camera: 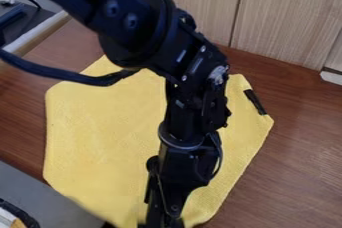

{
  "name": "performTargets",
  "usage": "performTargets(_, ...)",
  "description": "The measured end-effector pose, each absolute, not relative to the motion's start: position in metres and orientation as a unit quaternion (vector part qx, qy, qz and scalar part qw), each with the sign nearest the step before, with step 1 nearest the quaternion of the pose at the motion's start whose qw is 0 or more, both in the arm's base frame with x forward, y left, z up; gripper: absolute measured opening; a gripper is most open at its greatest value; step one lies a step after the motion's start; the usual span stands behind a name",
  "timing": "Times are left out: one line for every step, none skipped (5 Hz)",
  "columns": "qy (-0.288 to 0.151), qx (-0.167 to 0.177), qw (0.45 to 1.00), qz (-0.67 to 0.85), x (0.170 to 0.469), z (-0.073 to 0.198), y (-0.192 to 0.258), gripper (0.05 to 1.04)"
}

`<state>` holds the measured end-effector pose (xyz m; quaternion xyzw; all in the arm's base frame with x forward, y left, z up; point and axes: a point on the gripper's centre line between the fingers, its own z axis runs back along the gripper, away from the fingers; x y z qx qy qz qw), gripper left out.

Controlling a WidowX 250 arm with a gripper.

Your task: Unfold the cloth from centre to bottom right

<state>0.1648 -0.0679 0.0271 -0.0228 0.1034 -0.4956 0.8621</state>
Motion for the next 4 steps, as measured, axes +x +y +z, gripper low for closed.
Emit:
performTargets(0.104, -0.016, 0.866, -0.489, 0.166, 0.027, -0.066, 0.843)
performTargets(0.103, -0.019, 0.865, -0.491, 0.166, 0.028, -0.065, 1.014)
performTargets(0.087, -0.021, 0.869, -0.487, 0.17, 0.037, -0.066, 1.01)
performTargets(0.065, -0.023, 0.876, -0.478, 0.178, 0.049, -0.065, 1.004)
